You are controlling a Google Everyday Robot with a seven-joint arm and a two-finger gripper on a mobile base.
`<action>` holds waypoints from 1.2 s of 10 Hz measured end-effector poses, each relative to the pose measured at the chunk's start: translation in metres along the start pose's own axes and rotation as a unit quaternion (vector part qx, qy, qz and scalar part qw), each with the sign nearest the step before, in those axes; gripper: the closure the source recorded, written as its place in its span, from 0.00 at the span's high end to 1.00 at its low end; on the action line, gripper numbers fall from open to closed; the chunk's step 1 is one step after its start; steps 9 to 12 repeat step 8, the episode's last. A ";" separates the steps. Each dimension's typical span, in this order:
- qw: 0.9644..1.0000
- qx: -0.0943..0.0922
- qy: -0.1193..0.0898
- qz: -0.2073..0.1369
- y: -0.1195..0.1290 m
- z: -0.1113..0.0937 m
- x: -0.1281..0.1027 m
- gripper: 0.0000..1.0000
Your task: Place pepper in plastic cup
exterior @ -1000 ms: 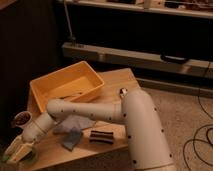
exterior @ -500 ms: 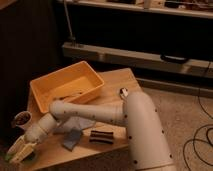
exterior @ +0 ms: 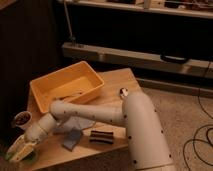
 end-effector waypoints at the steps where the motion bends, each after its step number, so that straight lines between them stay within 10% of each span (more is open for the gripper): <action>1: 1.000 0.000 0.000 -0.001 0.000 0.000 0.000 0.80; 12: 1.000 0.017 -0.015 -0.020 0.001 -0.006 -0.008 0.80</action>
